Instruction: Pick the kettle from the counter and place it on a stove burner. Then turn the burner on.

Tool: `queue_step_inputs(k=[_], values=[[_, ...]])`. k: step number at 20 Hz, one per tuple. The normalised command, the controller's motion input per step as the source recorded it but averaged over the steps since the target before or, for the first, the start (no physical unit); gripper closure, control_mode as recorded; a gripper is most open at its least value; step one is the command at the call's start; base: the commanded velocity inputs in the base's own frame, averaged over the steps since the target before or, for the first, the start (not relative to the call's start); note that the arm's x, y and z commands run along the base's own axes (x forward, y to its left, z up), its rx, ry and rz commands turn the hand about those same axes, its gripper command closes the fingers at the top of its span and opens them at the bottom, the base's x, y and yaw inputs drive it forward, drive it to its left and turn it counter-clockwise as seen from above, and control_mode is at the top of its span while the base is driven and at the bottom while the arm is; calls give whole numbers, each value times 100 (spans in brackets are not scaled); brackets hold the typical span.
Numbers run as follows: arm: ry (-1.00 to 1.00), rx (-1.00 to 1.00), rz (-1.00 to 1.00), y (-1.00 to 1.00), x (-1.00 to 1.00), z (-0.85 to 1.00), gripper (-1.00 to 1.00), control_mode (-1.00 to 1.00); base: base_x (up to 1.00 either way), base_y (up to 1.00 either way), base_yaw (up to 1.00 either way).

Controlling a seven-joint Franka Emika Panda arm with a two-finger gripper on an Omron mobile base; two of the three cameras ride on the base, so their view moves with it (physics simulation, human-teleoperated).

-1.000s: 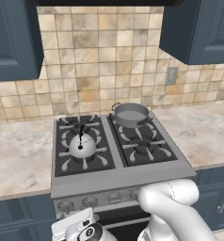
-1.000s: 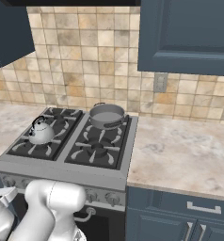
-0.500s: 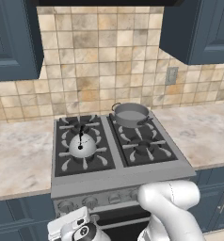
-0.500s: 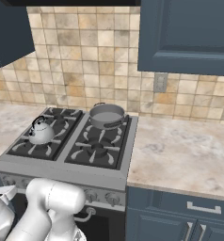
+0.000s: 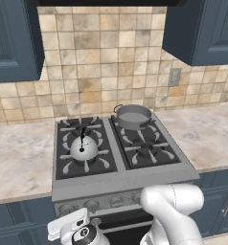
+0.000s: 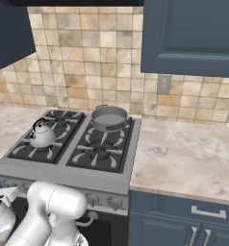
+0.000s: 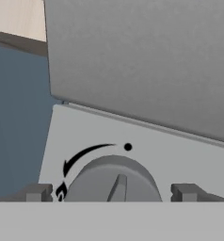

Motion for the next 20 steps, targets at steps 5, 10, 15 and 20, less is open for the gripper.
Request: queue_step_inputs(k=[5,10,15,20], values=[[0,0,0,0,0,0,-100,-100,0,0,0],[0,0,0,0,0,0,-100,-100,0,0,0],[0,0,0,0,0,0,100,-100,0,0,0],[0,0,0,0,0,0,100,-100,0,0,0]])
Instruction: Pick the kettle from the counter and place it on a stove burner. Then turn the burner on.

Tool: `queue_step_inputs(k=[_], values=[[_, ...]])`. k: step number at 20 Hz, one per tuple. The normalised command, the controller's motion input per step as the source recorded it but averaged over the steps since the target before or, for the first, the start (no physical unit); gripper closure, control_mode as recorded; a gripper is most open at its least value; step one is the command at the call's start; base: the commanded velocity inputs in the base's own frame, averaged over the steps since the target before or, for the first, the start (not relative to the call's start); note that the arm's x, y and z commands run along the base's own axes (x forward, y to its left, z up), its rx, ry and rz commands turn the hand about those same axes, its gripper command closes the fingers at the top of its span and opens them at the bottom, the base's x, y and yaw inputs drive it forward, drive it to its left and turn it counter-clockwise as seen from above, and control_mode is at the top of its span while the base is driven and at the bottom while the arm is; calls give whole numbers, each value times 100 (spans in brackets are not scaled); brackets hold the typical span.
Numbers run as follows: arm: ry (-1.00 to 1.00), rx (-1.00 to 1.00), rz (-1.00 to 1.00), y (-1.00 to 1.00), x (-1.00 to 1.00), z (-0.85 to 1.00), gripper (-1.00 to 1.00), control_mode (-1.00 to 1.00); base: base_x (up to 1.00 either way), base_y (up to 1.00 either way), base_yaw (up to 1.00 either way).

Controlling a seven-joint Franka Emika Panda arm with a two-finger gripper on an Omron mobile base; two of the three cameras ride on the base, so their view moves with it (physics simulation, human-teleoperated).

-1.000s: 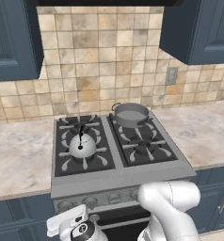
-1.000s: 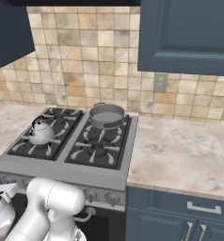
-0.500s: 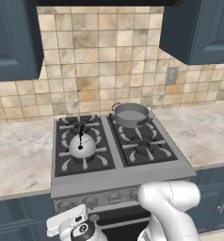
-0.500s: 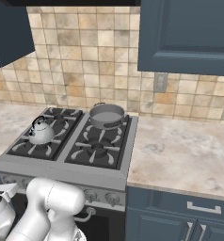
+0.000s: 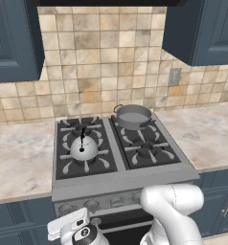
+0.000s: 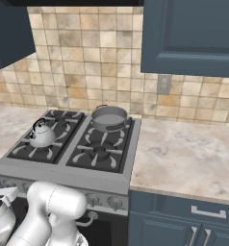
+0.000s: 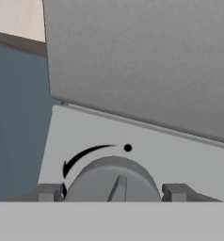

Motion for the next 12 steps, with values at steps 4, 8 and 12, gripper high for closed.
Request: queue_step_inputs(k=[4,8,12], values=[[0,-1,3,0,0,0,100,-100,0,0,0],[7,-11,20,2,0,-14,100,-100,0,0,0],[16,-18,31,3,0,-32,100,-100,0,0,0]])
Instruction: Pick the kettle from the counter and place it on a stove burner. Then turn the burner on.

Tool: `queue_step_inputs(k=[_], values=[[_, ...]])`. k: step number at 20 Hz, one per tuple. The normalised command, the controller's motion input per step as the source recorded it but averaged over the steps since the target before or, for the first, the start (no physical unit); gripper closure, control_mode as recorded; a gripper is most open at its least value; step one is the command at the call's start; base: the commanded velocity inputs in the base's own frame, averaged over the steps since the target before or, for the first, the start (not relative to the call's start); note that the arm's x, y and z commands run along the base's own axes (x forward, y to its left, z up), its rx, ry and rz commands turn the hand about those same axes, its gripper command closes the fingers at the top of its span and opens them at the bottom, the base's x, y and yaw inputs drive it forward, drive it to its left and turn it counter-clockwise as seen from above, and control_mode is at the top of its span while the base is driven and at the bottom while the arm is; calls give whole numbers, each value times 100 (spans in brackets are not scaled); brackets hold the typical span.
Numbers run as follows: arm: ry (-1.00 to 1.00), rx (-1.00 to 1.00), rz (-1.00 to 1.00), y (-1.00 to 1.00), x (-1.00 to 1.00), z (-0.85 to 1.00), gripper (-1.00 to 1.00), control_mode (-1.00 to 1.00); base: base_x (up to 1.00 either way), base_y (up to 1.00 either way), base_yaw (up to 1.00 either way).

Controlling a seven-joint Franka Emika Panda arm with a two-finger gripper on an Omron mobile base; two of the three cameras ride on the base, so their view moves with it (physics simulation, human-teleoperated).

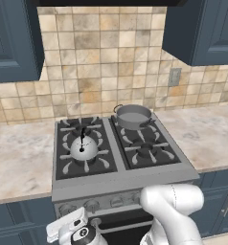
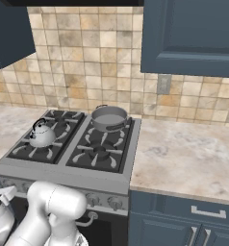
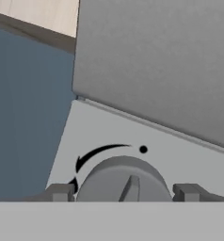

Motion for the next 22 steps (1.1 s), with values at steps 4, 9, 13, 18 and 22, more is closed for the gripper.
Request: queue_step_inputs(k=[4,9,13,18,22], values=[[20,-21,35,0,0,-45,100,-100,0,0,0],[25,-23,37,0,0,-55,100,-100,0,0,0],[29,-24,38,0,0,-67,100,-100,0,0,0],[33,-24,39,0,0,-72,100,-100,0,0,0],[34,-28,45,0,0,-79,100,-100,0,0,0]])
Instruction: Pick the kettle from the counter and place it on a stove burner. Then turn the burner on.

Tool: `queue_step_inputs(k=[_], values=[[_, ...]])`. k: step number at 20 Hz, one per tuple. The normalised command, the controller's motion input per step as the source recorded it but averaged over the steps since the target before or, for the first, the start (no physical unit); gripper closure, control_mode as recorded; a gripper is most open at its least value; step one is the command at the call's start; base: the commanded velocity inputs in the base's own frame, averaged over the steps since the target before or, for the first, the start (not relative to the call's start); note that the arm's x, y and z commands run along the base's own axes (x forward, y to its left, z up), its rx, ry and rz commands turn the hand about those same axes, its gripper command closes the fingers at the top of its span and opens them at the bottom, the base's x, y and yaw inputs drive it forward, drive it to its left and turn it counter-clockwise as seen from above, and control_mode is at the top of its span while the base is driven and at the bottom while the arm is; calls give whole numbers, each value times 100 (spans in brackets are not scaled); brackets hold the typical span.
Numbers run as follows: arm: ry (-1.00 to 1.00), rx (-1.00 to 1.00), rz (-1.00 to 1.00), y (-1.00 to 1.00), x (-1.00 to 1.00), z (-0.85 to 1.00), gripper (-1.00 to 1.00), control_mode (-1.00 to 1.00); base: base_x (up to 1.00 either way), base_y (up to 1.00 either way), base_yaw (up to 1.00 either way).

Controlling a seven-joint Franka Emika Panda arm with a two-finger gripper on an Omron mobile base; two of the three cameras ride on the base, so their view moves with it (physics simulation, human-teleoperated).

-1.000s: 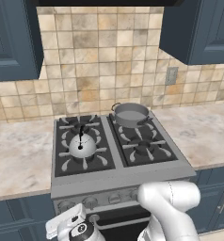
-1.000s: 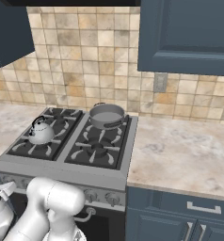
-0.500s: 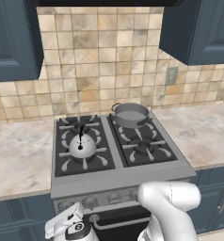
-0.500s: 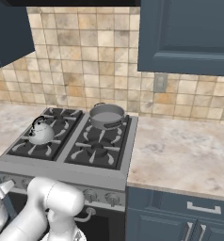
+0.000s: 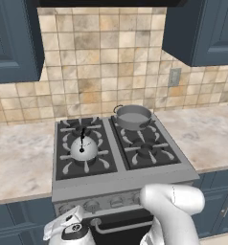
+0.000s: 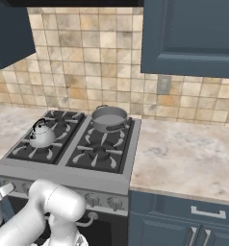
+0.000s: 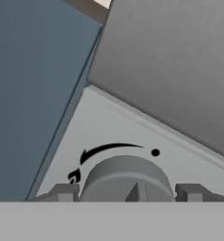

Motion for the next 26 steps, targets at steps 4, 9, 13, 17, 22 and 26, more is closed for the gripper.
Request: queue_step_inputs(k=[4,9,13,17,22,26], values=[[35,-30,53,0,0,-91,100,-100,0,0,0],[30,-29,59,0,0,-91,100,-100,0,0,0],[19,-26,69,0,0,-79,100,-100,0,0,0],[12,-24,82,0,-11,-76,100,-100,0,0,0],[14,-15,62,7,-11,-41,100,-100,0,0,0],[0,0,0,0,0,0,100,-100,0,0,0]])
